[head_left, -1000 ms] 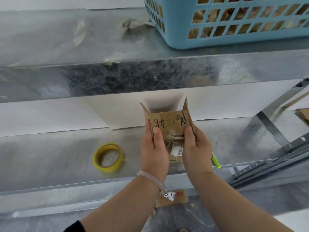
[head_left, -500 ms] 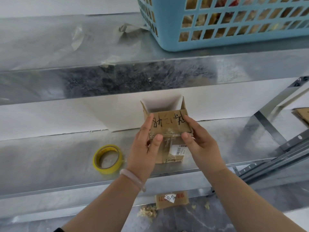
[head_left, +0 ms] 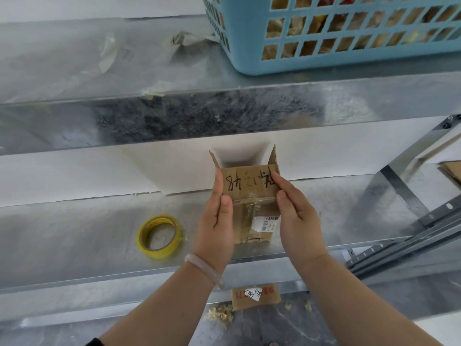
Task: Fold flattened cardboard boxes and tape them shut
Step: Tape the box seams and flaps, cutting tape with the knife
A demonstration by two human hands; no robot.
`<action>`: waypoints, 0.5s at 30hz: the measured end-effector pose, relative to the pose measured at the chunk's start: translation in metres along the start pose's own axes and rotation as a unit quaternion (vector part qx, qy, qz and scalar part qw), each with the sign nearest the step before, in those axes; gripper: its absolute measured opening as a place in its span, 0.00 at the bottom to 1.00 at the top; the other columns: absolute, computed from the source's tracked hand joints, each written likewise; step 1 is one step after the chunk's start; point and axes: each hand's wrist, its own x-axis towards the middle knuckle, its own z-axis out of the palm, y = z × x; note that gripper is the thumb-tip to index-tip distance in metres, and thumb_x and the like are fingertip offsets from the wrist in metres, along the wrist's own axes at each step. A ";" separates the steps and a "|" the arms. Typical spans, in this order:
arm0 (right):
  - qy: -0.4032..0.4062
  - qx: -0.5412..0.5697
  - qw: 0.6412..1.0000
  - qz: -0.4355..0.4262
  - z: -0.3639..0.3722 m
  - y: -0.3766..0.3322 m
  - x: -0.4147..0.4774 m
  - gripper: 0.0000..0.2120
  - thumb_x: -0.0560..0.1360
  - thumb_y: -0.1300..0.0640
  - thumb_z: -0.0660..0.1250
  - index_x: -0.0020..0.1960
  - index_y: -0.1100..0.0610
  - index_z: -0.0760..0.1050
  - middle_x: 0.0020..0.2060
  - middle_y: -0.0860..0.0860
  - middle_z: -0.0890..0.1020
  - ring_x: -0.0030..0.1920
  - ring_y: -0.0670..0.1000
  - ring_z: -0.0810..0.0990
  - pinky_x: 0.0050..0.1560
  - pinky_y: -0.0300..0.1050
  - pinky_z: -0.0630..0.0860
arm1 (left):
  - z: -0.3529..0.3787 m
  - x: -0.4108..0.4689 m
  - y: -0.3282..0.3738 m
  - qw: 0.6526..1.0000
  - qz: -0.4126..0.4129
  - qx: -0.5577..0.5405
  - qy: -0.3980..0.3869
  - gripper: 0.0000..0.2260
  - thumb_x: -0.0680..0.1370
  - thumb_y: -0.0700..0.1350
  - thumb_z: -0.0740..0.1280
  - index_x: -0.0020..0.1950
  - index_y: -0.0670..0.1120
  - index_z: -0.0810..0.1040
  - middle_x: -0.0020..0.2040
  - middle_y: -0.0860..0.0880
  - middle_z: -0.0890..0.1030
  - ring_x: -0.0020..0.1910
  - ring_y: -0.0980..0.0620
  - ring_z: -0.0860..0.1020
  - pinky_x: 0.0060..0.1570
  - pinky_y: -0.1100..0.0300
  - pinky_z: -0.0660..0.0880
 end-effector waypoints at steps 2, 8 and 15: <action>-0.005 0.011 1.000 0.000 0.000 0.000 -0.001 0.18 0.84 0.59 0.57 0.66 0.43 0.76 0.59 0.40 0.81 0.60 0.37 0.77 0.60 0.31 0.73 | 0.003 0.001 0.005 0.998 -0.035 -0.061 0.002 0.19 0.84 0.43 0.52 0.73 0.60 0.58 0.75 0.55 0.65 0.71 0.64 0.64 0.68 0.69 0.62; -0.019 0.019 1.000 -0.004 -0.002 -0.006 0.002 0.15 0.81 0.52 0.61 0.67 0.45 0.76 0.57 0.37 0.82 0.59 0.36 0.78 0.58 0.30 0.74 | -0.013 0.004 -0.003 0.994 0.059 0.086 -0.029 0.21 0.83 0.53 0.50 0.75 0.62 0.53 0.76 0.54 0.61 0.75 0.59 0.60 0.74 0.57 0.59; -0.031 0.011 0.999 0.010 -0.006 -0.007 0.011 0.14 0.77 0.57 0.70 0.59 0.42 0.79 0.53 0.37 0.83 0.55 0.38 0.80 0.56 0.36 0.78 | -0.030 0.012 -0.007 0.935 0.200 0.291 -0.040 0.17 0.82 0.54 0.55 0.68 0.53 0.73 0.77 0.43 0.58 0.67 0.74 0.59 0.60 0.79 0.61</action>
